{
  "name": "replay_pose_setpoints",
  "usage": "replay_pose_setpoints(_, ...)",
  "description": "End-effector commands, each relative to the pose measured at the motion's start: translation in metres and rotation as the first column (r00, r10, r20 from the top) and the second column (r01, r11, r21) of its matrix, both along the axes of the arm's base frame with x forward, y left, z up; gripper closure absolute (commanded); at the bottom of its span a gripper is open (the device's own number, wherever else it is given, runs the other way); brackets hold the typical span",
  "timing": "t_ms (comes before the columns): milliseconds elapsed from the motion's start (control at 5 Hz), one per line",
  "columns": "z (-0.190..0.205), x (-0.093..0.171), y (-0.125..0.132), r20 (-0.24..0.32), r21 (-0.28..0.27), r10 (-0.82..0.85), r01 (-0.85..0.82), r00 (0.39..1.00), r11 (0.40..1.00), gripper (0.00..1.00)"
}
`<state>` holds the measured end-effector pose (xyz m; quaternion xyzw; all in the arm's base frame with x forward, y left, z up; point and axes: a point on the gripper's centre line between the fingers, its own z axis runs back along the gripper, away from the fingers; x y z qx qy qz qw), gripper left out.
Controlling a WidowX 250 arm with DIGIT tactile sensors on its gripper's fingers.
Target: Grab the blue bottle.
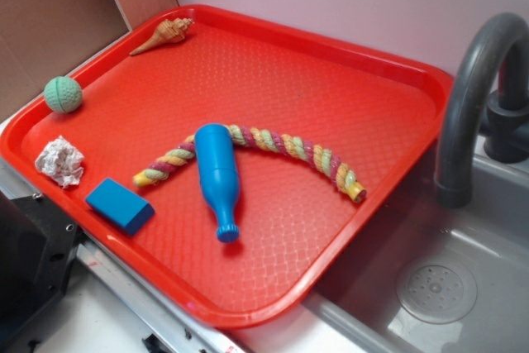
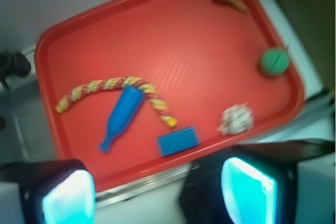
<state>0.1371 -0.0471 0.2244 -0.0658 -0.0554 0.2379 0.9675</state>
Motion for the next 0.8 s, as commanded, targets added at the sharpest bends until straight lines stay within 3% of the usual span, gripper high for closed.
replay_pose_setpoints(0,-0.042,0.033,-0.024,0.008,-0.098,0.182,-0.180,0.983,0.979,0.00)
replay_pose_setpoints(400,-0.105,0.052,-0.035,-0.092,-0.055,0.279,-0.285,0.956,0.957,0.00)
replay_pose_setpoints(600,-0.126,0.059,-0.037,-0.084,-0.027,0.324,-0.327,0.942,0.945,0.00)
